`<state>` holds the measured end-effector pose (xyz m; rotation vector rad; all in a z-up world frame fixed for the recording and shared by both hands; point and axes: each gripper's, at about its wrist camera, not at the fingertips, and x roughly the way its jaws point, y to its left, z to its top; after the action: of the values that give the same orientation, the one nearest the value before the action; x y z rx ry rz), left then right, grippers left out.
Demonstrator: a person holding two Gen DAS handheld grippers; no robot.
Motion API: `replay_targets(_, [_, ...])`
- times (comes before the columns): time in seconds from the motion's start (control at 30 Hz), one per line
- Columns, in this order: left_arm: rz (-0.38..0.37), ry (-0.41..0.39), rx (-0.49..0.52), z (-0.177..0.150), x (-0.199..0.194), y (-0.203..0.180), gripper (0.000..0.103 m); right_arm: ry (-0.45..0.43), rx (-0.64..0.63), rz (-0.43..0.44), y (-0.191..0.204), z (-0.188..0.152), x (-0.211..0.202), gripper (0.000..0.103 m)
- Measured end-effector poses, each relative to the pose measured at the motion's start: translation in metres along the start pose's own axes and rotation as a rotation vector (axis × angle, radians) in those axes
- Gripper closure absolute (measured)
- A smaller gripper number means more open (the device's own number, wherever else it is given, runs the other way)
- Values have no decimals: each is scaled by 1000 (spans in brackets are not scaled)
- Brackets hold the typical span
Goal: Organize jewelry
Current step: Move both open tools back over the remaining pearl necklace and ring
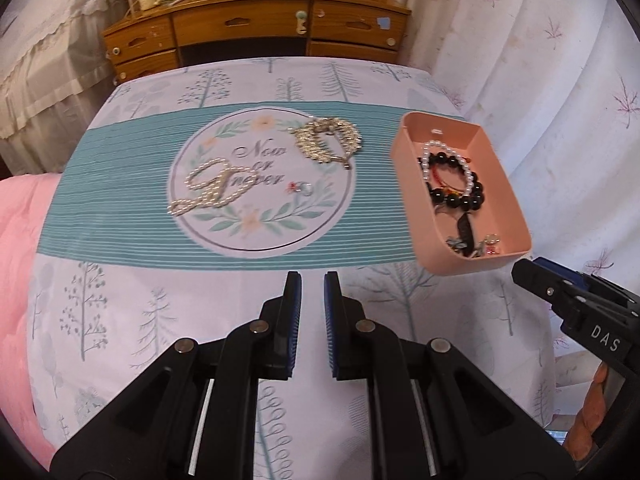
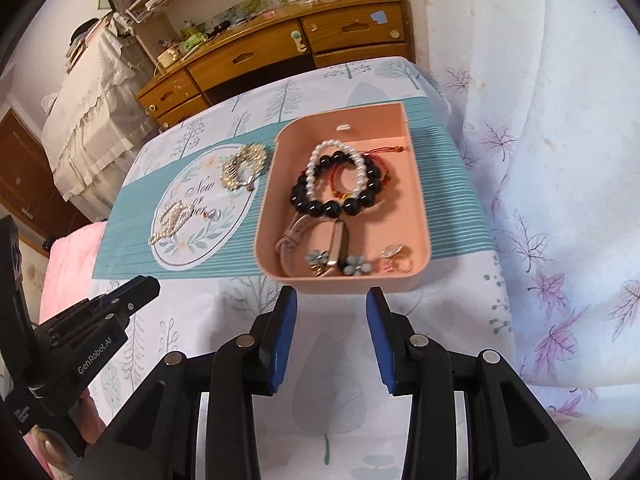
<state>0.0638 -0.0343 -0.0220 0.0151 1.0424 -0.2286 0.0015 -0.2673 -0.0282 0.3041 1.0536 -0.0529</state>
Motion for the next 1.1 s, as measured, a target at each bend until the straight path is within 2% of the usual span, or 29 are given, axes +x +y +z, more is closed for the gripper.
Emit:
replay_targets(0.63, [54,-25,-74,-7,-6,45,94,32,-126,-34,67,5,23,67])
replay_targets(0.87, [89,-8,-81,-5,1,64,94,46,-180,-40,88,21,34,67])
replay_targets(1.1, [136,4,-112,9,8,102,94,103,-226,-32,113,48,57,67])
